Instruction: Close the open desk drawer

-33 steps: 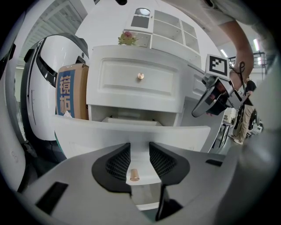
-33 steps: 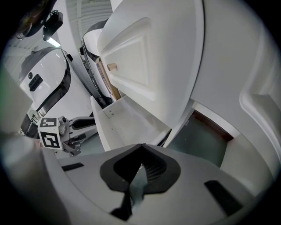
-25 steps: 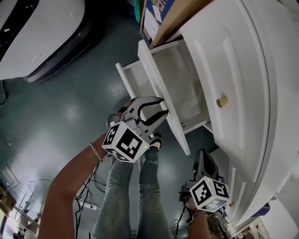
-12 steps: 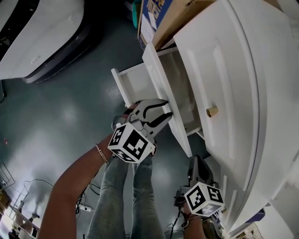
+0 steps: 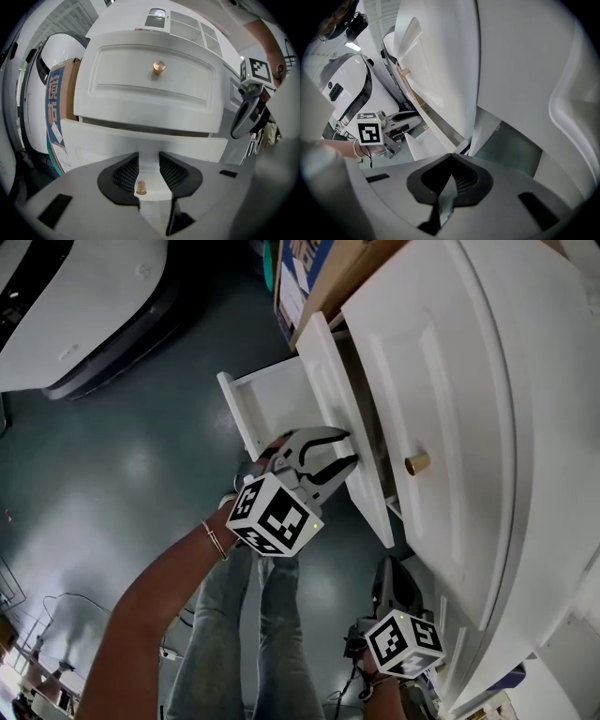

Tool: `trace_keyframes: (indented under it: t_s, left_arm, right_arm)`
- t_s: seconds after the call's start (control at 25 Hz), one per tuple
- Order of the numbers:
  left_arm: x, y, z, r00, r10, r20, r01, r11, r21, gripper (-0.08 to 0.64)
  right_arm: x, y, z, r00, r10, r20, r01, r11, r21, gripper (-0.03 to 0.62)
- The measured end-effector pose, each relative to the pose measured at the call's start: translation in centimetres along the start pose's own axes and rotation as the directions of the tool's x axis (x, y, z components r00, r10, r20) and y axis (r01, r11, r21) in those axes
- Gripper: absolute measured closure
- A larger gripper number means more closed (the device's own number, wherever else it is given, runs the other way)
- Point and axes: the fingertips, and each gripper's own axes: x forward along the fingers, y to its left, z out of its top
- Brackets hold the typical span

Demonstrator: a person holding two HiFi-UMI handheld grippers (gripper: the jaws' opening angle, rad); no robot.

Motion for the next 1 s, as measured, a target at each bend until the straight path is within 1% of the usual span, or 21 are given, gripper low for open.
trace_keyframes:
  t_s: [0.52,0.68,1.0]
  left_arm:
    - [2.4,0.0,1.2,1.0,0.006,0.019,-0.006,1.0,0.015,0.422]
    - [3.2,0.2,1.5,1.0,0.018,0.021,-0.019,1.0,0.02,0.422]
    - [4.4,0.2,2.0,1.0,0.002,0.021,-0.003,0.999,0.053,0.419]
  right_arm:
    - [0.5,0.0,-0.2,1.0,0.015,-0.015,-0.015,1.0,-0.004,0.586]
    - [0.6,0.1,-0.2,1.0,0.02,-0.018,-0.02,1.0,-0.008,0.586]
    - [0.5,0.7,-0.1,1.0,0.019,-0.018,-0.019,1.0,-0.02,0.586]
